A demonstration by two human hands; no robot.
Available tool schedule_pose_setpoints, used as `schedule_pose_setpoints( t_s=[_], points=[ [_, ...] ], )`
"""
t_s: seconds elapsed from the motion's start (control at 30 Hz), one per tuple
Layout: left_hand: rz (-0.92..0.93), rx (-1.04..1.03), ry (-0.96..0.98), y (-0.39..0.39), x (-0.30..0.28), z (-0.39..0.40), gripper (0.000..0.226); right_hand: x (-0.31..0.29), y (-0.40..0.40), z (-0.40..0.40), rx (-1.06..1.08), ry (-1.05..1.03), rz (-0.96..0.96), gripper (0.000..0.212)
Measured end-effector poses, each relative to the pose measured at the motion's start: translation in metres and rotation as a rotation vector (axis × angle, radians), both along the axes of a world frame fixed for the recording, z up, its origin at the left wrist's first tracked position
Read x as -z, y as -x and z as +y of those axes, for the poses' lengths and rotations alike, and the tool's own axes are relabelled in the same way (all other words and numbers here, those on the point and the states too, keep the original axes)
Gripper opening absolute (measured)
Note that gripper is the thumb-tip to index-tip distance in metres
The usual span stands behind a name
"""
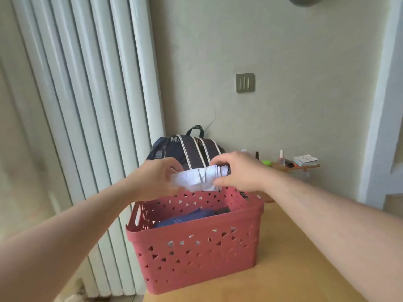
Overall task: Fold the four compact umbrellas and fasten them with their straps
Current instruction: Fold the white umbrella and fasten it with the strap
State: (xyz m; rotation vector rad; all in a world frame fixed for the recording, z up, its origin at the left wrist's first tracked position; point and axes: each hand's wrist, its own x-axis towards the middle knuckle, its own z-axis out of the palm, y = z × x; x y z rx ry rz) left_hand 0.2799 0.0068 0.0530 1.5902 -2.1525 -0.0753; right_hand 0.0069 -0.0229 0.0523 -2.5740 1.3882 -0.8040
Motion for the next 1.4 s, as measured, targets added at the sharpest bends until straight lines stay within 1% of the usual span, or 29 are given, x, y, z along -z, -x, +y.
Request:
schedule_pose_setpoints(
  t_s=[0.07, 0.1, 0.17, 0.23, 0.33, 0.4, 0.47, 0.53, 0.6, 0.67, 0.77, 0.83, 0.9, 1.0, 1.07, 1.13, 1.2, 1.27, 1.33, 1.4],
  points=[
    [-0.165, -0.037, -0.013, -0.005, 0.009, -0.017, 0.05, 0.007, -0.017, -0.024, 0.007, 0.034, 0.089, 0.049],
    [-0.212, -0.05, -0.027, -0.009, 0.015, -0.027, 0.054, 0.013, -0.025, -0.037, 0.018, 0.039, 0.133, 0.05],
    [-0.244, -0.059, -0.065, -0.02, 0.028, -0.047, 0.062, 0.023, -0.037, -0.058, 0.035, 0.031, 0.225, 0.051],
    [-0.301, -0.037, -0.133, -0.031, 0.043, -0.064, 0.069, 0.031, -0.048, -0.076, -0.001, -0.048, 0.305, 0.053],
    [-0.452, -0.022, -0.288, -0.036, 0.061, -0.084, 0.064, 0.037, -0.066, -0.095, -0.094, -0.184, 0.502, 0.052],
    [-0.494, 0.002, -0.37, -0.034, 0.071, -0.093, 0.059, 0.045, -0.078, -0.106, -0.116, -0.258, 0.621, 0.047],
    [-0.534, 0.036, -0.459, -0.032, 0.085, -0.101, 0.059, 0.063, -0.086, -0.116, -0.129, -0.332, 0.727, 0.045],
    [-0.598, 0.087, -0.569, -0.028, 0.099, -0.107, 0.058, 0.088, -0.093, -0.121, -0.161, -0.383, 0.824, 0.043],
    [-0.686, 0.144, -0.633, -0.025, 0.108, -0.115, 0.062, 0.104, -0.097, -0.123, -0.192, -0.414, 0.869, 0.042],
    [-0.716, 0.152, -0.634, -0.027, 0.111, -0.12, 0.062, 0.107, -0.098, -0.126, -0.184, -0.397, 0.859, 0.047],
    [-0.69, 0.12, -0.691, -0.03, 0.109, -0.119, 0.053, 0.105, -0.097, -0.13, -0.143, -0.388, 0.876, 0.053],
    [-0.666, 0.091, -0.701, -0.029, 0.106, -0.114, 0.052, 0.105, -0.095, -0.131, -0.113, -0.361, 0.853, 0.052],
    [-0.632, 0.084, -0.662, -0.032, 0.103, -0.108, 0.051, 0.102, -0.092, -0.13, -0.08, -0.33, 0.823, 0.05],
    [-0.574, 0.11, -0.606, -0.037, 0.092, -0.097, 0.037, 0.09, -0.084, -0.121, -0.02, -0.362, 0.769, 0.04],
    [-0.486, 0.123, -0.529, -0.037, 0.08, -0.086, 0.024, 0.077, -0.077, -0.111, 0.014, -0.357, 0.723, 0.027],
    [-0.355, 0.127, -0.392, -0.032, 0.068, -0.071, 0.014, 0.059, -0.064, -0.093, 0.027, -0.33, 0.608, 0.021],
    [-0.181, 0.107, -0.298, -0.027, 0.052, -0.048, 0.022, 0.041, -0.046, -0.062, 0.042, -0.313, 0.447, 0.022],
    [-0.079, 0.095, -0.231, -0.022, 0.04, -0.018, 0.034, 0.033, -0.028, -0.029, 0.069, -0.251, 0.317, 0.029],
    [-0.09, 0.085, -0.127, -0.018, 0.042, 0.012, 0.039, 0.04, -0.008, 0.001, 0.136, -0.136, 0.278, 0.034],
    [-0.157, 0.028, -0.022, -0.011, 0.057, 0.037, 0.038, 0.055, 0.01, 0.024, 0.209, -0.033, 0.242, 0.035]
  ],
)
